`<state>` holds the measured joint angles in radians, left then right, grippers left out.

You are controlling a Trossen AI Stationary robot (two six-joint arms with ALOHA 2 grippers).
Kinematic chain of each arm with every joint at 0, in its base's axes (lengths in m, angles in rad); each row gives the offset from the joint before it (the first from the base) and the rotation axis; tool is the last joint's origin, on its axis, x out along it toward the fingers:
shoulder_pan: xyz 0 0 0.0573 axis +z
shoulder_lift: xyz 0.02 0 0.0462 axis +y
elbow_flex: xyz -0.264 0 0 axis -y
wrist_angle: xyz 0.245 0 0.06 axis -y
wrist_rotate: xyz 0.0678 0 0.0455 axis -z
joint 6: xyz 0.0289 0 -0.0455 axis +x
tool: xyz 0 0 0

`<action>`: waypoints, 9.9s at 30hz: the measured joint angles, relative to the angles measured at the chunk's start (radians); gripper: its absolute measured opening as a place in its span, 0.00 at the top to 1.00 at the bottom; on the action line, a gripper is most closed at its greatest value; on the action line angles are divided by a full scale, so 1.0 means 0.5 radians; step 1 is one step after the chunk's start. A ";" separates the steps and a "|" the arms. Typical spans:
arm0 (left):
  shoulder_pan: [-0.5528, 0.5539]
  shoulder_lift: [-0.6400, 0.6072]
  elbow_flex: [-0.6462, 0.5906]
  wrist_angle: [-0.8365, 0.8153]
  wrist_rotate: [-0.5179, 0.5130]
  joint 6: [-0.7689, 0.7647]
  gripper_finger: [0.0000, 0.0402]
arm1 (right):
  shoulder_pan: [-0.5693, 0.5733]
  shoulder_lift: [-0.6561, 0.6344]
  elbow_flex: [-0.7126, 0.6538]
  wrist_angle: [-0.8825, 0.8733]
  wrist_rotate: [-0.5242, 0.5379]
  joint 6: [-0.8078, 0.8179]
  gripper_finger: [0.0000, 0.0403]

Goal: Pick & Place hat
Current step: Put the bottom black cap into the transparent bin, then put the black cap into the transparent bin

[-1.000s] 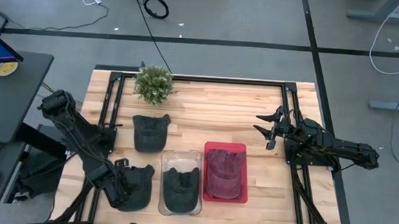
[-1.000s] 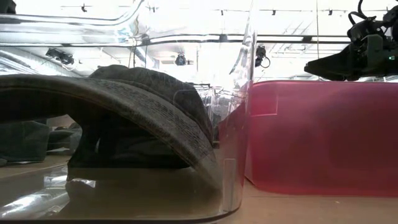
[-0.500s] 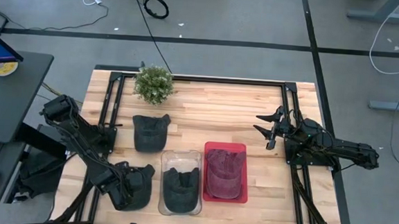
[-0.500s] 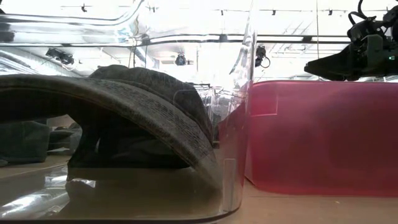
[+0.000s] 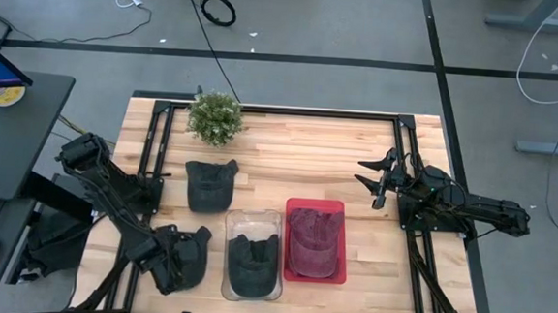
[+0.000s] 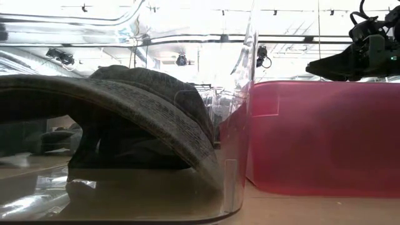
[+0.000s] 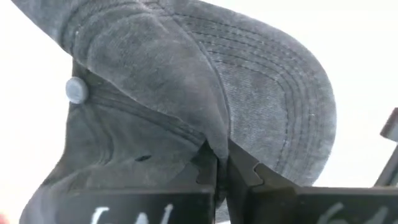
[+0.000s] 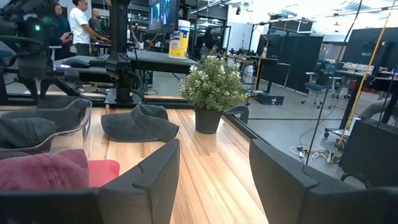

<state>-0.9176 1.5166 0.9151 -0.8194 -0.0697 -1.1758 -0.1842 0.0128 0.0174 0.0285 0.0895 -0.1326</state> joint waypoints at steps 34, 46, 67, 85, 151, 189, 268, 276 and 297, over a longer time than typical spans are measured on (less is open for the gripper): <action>0.321 0.058 0.799 0.212 -1.072 1.162 0.98 | 0.000 0.000 0.000 0.000 0.000 0.000 0.51; 0.615 0.377 0.811 0.372 -0.425 1.285 0.98 | 0.000 0.000 0.000 0.000 0.000 0.000 0.51; 0.895 0.784 0.843 0.378 0.102 1.158 0.97 | 0.000 0.000 0.000 0.001 0.000 0.000 0.51; 0.799 0.702 0.829 0.446 0.055 1.241 0.69 | 0.000 0.000 0.000 0.000 0.000 0.000 0.51; 0.896 0.700 0.827 0.736 -0.439 1.524 0.58 | 0.000 0.000 0.000 0.000 0.000 0.000 0.51; 0.489 0.085 0.788 -0.801 -1.407 0.768 0.58 | 0.000 -0.001 0.000 0.000 0.000 0.000 0.51; 2.022 -0.551 -0.333 0.106 -0.026 1.904 0.98 | 0.000 -0.001 0.000 0.001 0.000 0.000 0.51; 1.832 -0.588 -0.158 -0.003 -0.296 1.829 0.98 | -0.001 0.000 0.000 0.000 0.000 0.000 0.51; 0.934 -0.598 0.204 0.034 -0.875 1.478 0.98 | -0.001 0.000 0.000 0.001 0.000 -0.001 0.51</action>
<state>-0.4505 1.2175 1.0172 -0.8022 -0.5072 -0.4368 -0.1844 0.0128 0.0174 0.0287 0.0895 -0.1329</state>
